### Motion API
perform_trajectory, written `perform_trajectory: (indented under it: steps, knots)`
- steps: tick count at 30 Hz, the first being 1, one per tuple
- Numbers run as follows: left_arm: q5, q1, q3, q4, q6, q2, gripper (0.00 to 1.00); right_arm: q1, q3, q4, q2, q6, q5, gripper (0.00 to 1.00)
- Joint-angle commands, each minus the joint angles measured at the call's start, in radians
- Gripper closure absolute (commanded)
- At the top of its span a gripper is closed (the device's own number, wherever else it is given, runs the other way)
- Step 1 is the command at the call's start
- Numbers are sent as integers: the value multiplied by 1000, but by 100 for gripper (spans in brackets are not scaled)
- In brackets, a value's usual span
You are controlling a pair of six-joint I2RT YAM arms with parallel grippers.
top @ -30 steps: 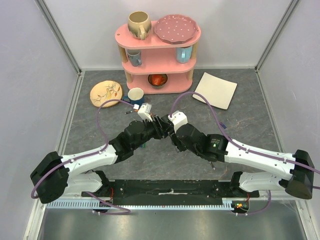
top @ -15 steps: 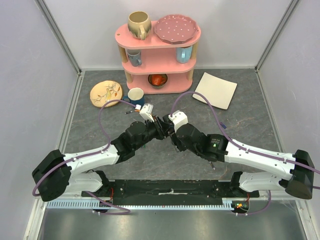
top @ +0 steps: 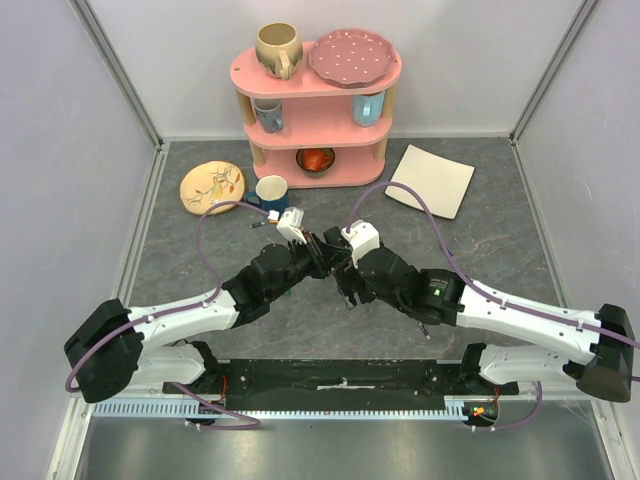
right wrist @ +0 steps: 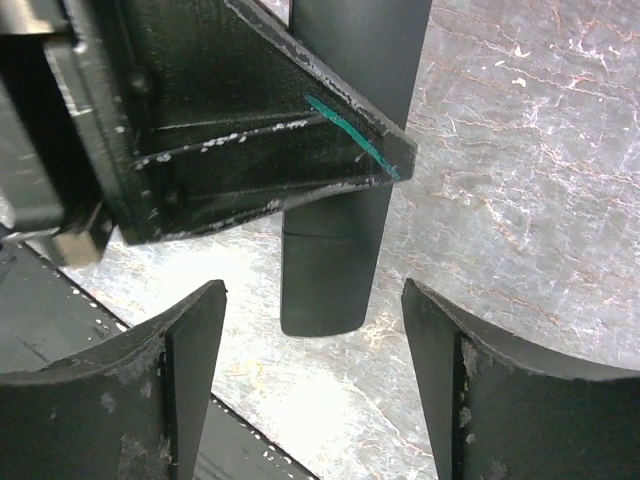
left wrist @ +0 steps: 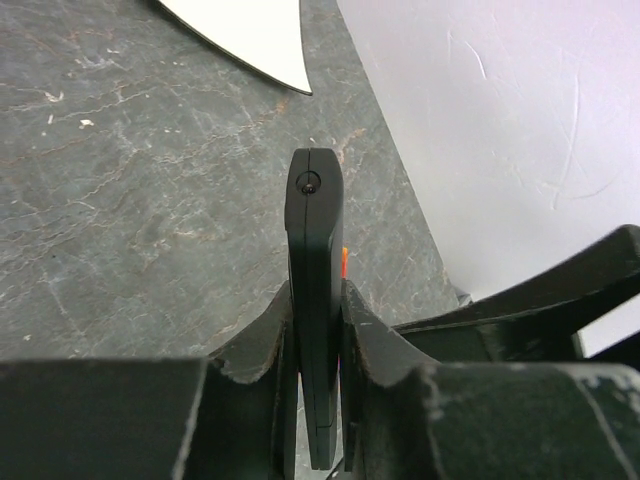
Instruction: Load the batteries into the remote control
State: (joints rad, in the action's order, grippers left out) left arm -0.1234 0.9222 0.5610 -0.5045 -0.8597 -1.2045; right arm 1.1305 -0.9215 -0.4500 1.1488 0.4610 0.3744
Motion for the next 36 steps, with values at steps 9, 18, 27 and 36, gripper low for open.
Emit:
perform_trajectory:
  steps: [9,18,27,36]
  knots:
    - [-79,-72,-96,-141,36,112,98,5,-35,-27,-191,50,67,18]
    - [93,-232,-352,-327,-13,347,98,-3,177,270,-325,205,37,2]
    - [131,-290,-400,-197,-105,537,98,-21,236,436,-290,298,21,3]
    - [146,-298,-472,-354,-98,593,98,-78,257,533,-196,363,-126,2]
